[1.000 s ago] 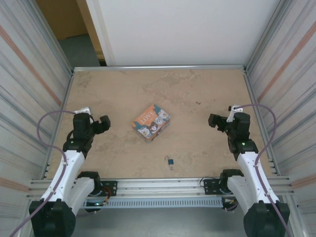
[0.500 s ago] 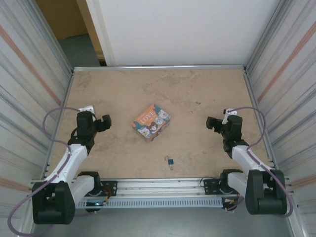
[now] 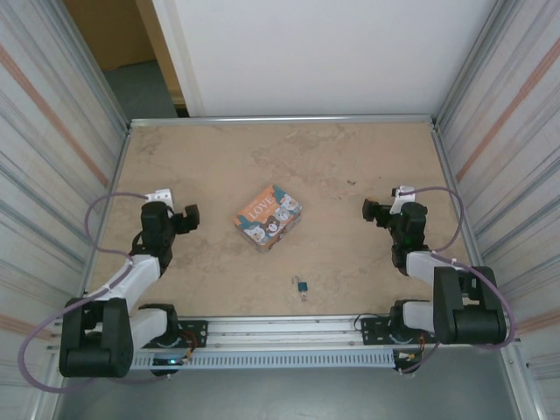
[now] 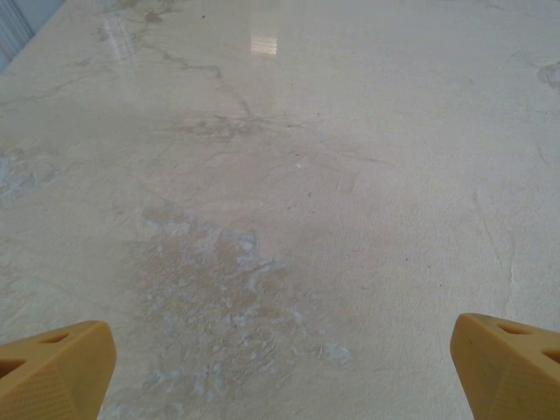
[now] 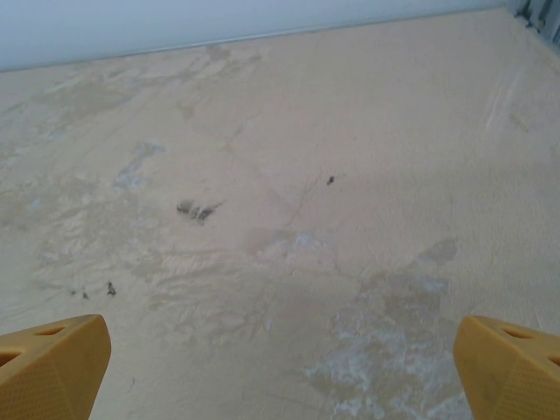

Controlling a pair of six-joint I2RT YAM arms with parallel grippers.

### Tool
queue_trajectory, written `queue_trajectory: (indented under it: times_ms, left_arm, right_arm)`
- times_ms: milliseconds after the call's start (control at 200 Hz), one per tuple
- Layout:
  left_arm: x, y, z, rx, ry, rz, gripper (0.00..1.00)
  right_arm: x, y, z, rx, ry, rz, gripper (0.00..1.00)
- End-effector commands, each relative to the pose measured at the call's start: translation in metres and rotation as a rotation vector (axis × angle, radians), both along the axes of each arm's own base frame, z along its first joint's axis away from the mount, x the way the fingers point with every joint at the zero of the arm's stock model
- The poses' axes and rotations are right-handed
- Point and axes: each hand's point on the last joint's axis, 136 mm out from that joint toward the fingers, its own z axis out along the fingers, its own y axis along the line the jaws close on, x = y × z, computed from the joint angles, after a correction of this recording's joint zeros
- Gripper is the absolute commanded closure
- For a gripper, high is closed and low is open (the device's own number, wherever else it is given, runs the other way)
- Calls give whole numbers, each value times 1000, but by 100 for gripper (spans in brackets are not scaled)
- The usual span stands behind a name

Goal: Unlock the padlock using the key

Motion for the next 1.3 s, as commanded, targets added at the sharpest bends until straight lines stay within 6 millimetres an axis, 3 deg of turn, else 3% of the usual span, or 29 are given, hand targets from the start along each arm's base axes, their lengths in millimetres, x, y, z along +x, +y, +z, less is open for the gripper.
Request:
queue_trajectory:
  times_ms: [0,466,711,842,1293]
  left_arm:
    - [10,-2,12,28,-88,-36,1]
    - [15,-7,21,74,-192,-92,1]
    - [20,-13,25,80,-243,-136,1]
    - [26,-17,27,78,-268,-162,1]
    - [34,-24,6,91,-293,-215,1]
  right_arm:
    - [6,-3,12,-45,-80,14,1]
    - [16,-9,-12,-10,-99,27,1]
    - [38,-19,-25,24,52,-3,1]
    - [38,-18,-26,6,62,-14,1]
    - [38,-17,-25,4,58,-13,1]
